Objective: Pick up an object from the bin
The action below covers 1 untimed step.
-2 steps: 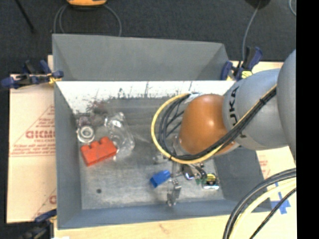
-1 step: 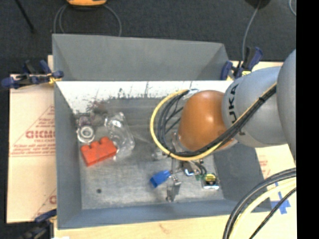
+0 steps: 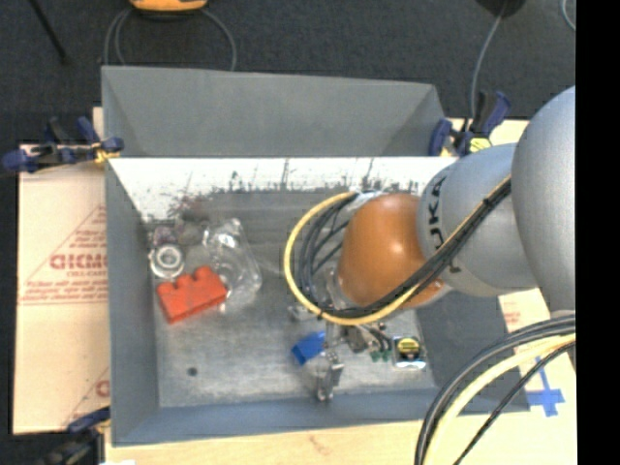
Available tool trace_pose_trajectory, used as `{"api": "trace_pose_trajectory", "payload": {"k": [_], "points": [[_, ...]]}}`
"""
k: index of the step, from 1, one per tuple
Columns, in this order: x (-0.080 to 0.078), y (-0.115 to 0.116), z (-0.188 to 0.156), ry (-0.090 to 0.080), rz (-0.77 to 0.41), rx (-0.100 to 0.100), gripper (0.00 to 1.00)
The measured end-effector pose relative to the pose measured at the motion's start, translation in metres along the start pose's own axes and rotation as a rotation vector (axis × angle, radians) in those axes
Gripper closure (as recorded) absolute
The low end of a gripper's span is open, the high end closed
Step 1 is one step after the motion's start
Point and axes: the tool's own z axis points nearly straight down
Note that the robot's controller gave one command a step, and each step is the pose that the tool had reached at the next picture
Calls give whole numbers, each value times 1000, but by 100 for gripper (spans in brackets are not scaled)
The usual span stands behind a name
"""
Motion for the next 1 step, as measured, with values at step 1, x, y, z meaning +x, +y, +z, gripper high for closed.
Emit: {"api": "trace_pose_trajectory", "payload": {"k": [1], "points": [[-2, 0, -2, 6, 1, 0, 0]]}}
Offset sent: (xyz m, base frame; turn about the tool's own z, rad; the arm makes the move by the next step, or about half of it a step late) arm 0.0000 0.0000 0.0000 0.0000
